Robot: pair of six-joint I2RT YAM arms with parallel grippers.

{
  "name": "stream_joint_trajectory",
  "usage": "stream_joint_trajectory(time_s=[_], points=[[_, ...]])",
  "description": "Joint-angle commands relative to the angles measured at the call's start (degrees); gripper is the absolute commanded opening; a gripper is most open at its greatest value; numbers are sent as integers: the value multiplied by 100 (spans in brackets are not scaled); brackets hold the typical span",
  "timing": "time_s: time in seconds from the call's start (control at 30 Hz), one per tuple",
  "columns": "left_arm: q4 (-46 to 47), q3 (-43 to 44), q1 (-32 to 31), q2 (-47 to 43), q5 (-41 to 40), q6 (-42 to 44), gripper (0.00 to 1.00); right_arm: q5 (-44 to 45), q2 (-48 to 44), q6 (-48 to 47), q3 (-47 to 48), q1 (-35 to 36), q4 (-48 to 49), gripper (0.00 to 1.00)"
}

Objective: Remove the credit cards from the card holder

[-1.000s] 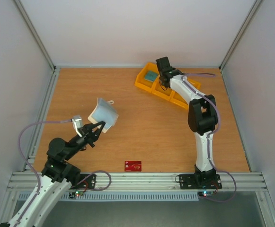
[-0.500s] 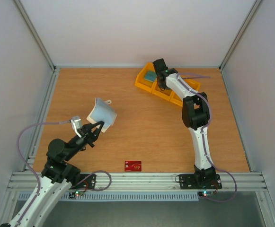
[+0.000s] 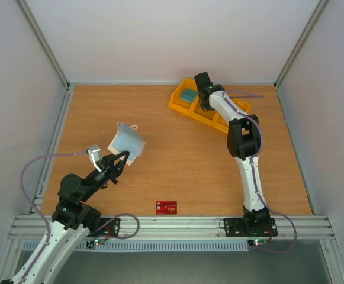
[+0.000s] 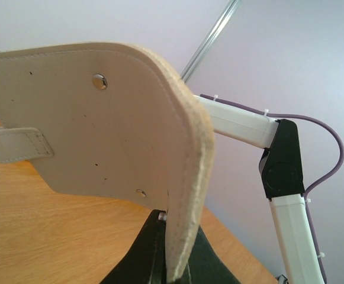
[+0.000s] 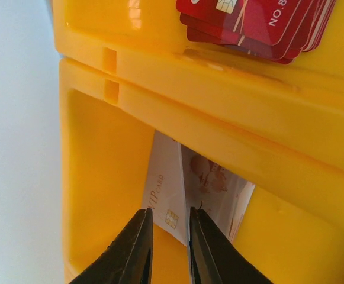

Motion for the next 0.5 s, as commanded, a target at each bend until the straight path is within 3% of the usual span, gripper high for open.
stream_joint_trajectory(time_s=[0.0,0.33,0.43,0.47], points=[[202,-49,30,-133,-107,158,0,-88,238,346,177,-80,139,23],[212,-57,28,-186,-102,132,0,-276,177,189,242,-95,254,40],[211,-57,30,-202,-104,132,0,-382,208,214,341,-104,293,52],[213,-57,30,-206,-106,132,0,-397,209,200,373,-103,313,62]])
